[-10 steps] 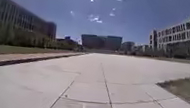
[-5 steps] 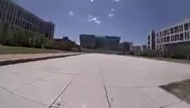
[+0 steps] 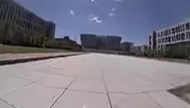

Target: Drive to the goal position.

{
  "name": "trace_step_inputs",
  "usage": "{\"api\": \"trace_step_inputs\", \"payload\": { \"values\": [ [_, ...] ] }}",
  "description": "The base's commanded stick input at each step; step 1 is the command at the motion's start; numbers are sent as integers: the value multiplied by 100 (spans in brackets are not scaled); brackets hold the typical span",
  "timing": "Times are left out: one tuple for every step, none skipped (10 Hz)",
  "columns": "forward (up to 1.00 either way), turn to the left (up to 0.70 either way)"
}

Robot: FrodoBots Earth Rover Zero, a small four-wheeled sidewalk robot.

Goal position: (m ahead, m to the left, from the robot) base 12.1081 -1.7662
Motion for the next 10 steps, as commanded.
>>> {"api": "trace_step_inputs", "payload": {
  "values": [
    [50, 0],
    [50, 0],
    [50, 0],
    [50, 0],
    [50, 0],
    [50, 0],
    [50, -15],
    [50, -50],
    [50, -50],
    [50, -50]
  ]
}}
